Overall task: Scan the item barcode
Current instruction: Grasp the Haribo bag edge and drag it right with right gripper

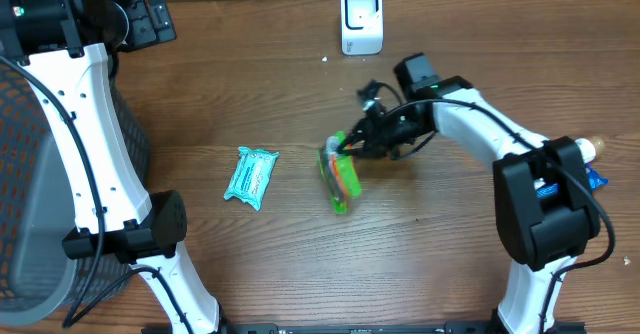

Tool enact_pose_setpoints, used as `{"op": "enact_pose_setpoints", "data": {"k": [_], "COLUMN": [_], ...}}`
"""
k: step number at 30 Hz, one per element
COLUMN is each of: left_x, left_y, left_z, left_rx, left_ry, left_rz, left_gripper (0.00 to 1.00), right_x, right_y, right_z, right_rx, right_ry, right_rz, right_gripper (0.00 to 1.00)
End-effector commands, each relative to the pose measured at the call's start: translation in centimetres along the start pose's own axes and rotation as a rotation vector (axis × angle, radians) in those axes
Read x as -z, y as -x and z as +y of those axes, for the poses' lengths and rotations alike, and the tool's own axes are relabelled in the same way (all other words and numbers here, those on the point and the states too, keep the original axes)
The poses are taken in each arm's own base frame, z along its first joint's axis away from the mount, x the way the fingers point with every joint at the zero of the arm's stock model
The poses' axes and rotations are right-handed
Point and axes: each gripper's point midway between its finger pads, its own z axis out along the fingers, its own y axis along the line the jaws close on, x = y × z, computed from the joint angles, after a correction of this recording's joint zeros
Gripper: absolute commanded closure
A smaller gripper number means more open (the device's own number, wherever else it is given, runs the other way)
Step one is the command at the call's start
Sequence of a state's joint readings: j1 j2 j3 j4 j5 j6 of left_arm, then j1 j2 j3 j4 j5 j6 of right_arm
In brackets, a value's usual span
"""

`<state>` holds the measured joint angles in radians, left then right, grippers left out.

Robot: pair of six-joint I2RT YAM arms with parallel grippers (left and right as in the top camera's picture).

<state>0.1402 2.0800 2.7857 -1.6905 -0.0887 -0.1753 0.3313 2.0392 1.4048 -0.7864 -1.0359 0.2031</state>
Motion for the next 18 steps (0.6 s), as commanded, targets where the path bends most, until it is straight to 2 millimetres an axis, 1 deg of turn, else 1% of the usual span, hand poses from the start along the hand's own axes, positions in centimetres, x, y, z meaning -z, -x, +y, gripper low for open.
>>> {"op": "enact_pose_setpoints", "data": {"k": [1, 2, 3, 4, 5, 6, 7, 9, 10, 12, 13, 14, 15, 16, 18], "left_x": [-0.5, -0.5, -0.5, -0.5, -0.5, -0.5, -0.5, -0.5, -0.5, -0.5, -0.5, -0.5, -0.5, -0.5, -0.5], "left_y": [-0.1, -0.1, -0.1, -0.1, -0.1, -0.1, -0.1, -0.1, -0.1, -0.1, -0.1, -0.1, -0.1, -0.1, -0.1], "left_z": [0.1, 0.1, 0.1, 0.0, 0.0, 0.0, 0.0, 0.0, 0.0, 0.0, 0.0, 0.0, 0.0, 0.0, 0.0], "left_rx": [-0.015, -0.015, -0.015, -0.016, -0.016, -0.016, -0.016, -0.016, -0.016, -0.017, -0.017, -0.017, -0.017, -0.017, -0.017], "left_ry": [-0.003, -0.003, -0.003, -0.003, -0.004, -0.003, -0.004, -0.003, -0.003, -0.004, -0.004, -0.004, -0.004, -0.004, -0.003], "left_rz": [0.013, 0.013, 0.013, 0.013, 0.013, 0.013, 0.013, 0.013, 0.013, 0.013, 0.013, 0.013, 0.013, 0.013, 0.013], "left_gripper": [0.00, 0.00, 0.00, 0.00, 0.00, 0.01, 0.00, 0.01, 0.00, 0.00, 0.00, 0.00, 0.01, 0.01, 0.00], "right_x": [3.9, 5.5, 6.4, 7.5, 9.1, 10.1, 11.0, 12.2, 12.9, 13.9, 14.2, 14.4, 14.3, 13.9, 12.4], "right_y": [2.6, 3.3, 3.7, 4.0, 4.4, 4.6, 4.8, 5.2, 5.4, 5.7, 5.8, 6.0, 6.0, 6.0, 5.7], "right_z": [-4.7, -6.5, -7.6, -8.8, -10.4, -11.2, -11.7, -11.7, -11.3, -10.0, -9.6, -8.2, -7.5, -6.6, -5.5], "right_rx": [-0.060, -0.083, -0.096, -0.113, -0.133, -0.143, -0.148, -0.117, -0.103, -0.073, -0.068, -0.036, -0.027, -0.014, 0.009], "right_ry": [-0.237, -0.307, -0.350, -0.399, -0.465, -0.500, -0.522, -0.531, -0.535, -0.541, -0.543, -0.536, -0.530, -0.518, -0.487], "right_rz": [-0.158, -0.205, -0.231, -0.261, -0.298, -0.320, -0.337, -0.345, -0.345, -0.338, -0.337, -0.327, -0.320, -0.310, -0.281], "right_gripper": [0.96, 0.90, 0.86, 0.76, 0.65, 0.60, 0.58, 0.51, 0.47, 0.43, 0.43, 0.49, 0.53, 0.62, 0.83]}}
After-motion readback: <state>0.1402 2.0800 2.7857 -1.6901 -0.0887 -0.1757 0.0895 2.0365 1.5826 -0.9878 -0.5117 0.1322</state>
